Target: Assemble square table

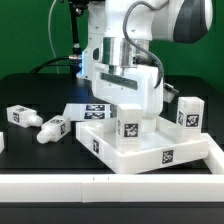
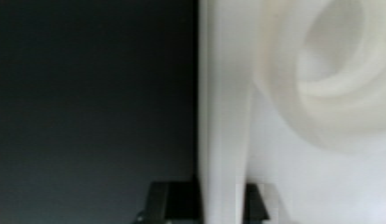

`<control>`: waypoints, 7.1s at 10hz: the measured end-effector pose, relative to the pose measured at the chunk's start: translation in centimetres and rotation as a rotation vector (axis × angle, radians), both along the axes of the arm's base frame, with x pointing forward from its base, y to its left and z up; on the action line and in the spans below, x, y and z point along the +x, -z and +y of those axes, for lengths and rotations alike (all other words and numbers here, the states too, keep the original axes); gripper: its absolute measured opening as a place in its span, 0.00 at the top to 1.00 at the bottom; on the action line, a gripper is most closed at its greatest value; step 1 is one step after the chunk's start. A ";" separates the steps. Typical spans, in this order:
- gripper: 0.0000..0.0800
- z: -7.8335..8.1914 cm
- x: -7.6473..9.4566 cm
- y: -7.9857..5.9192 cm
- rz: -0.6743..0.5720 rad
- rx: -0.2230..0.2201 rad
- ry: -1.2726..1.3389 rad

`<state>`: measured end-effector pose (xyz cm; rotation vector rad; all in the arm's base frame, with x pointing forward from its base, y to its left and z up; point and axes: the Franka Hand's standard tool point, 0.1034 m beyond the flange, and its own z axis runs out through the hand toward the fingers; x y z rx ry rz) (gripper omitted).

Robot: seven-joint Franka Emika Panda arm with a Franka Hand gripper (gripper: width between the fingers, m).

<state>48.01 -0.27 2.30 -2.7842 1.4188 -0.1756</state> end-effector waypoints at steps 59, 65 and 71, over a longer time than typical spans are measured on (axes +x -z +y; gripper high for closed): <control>0.89 4.7 18.0 -0.7 0.148 -0.151 -2.446; 0.22 3.0 18.1 -4.5 0.177 -0.157 -2.382; 0.19 0.4 18.2 -7.1 0.183 -0.154 -1.939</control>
Offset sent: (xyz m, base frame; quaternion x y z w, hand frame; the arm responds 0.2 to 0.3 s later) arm 0.0000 0.0000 0.0000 0.0000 0.0000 -0.1296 0.9916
